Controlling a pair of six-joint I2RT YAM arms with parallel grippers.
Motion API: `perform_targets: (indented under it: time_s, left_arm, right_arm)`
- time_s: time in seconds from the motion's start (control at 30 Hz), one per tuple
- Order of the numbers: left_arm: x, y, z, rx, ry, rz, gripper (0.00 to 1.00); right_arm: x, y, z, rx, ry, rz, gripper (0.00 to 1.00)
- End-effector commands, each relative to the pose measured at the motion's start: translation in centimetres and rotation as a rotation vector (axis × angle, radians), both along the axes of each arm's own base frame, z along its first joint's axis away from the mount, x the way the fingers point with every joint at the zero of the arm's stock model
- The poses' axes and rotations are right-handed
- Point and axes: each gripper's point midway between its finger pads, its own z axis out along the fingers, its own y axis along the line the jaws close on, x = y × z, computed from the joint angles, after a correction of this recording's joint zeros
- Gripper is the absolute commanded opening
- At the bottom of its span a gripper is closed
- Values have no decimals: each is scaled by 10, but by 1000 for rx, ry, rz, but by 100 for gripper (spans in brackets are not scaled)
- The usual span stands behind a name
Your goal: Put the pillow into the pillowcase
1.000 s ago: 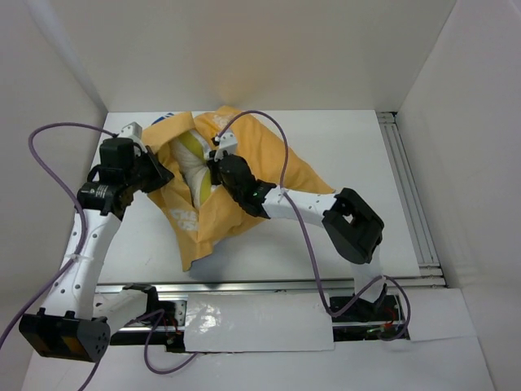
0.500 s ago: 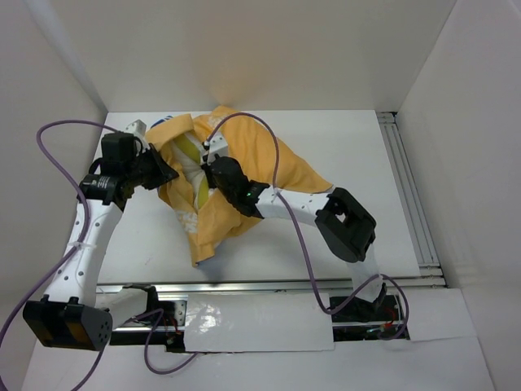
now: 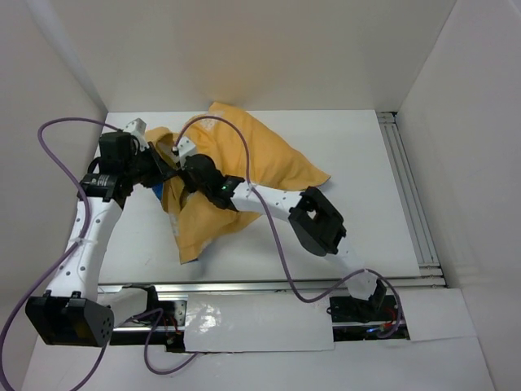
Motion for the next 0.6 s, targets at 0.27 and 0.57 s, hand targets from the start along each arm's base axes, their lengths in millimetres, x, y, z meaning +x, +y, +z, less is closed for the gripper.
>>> perform_targets:
  time_s: [0.27,0.57]
  left_arm:
    - [-17,-38,148,-90,-481,-206,0]
    - [10,-25,57,-92,-218,-82,0]
  right_arm:
    - [-64,-92,-204,-476,415,-18,0]
    - [-81,-59,-63,-215,292,208,61]
